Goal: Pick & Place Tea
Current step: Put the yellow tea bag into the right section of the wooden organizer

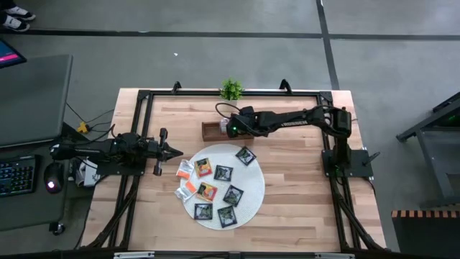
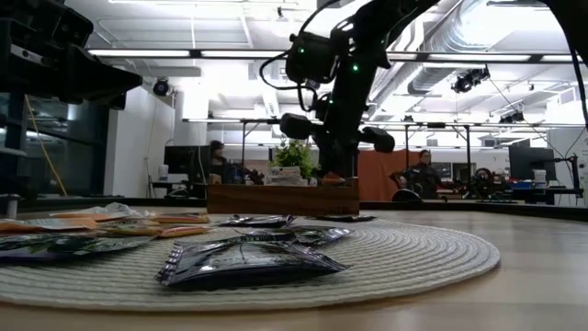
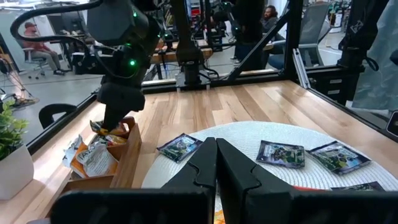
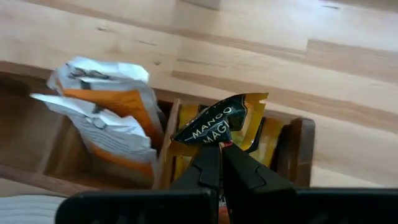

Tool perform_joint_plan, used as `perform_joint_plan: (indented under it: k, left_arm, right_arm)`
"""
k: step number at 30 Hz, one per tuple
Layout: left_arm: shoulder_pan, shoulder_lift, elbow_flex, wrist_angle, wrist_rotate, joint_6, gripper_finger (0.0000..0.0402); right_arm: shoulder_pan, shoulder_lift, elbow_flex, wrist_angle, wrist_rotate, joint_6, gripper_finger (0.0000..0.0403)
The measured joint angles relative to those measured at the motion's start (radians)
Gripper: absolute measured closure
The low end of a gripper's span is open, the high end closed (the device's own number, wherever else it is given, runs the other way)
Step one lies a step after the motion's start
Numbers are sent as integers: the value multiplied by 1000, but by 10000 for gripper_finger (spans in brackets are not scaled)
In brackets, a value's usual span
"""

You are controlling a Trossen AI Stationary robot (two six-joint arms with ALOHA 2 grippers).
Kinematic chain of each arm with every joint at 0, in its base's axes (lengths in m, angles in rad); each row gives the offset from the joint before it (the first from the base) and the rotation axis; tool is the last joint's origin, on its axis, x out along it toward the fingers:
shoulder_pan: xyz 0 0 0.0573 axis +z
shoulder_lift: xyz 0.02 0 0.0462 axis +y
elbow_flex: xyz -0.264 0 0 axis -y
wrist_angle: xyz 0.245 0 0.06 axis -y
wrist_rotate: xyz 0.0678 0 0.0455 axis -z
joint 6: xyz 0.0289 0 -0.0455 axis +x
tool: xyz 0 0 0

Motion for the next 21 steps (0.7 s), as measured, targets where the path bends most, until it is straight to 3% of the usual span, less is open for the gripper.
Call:
perform_joint_plan:
  k: [21]
  left_arm:
    - [0, 0, 0, 0, 0, 0, 401]
  right_arm:
    - [-5, 44, 1, 36, -29, 53, 402]
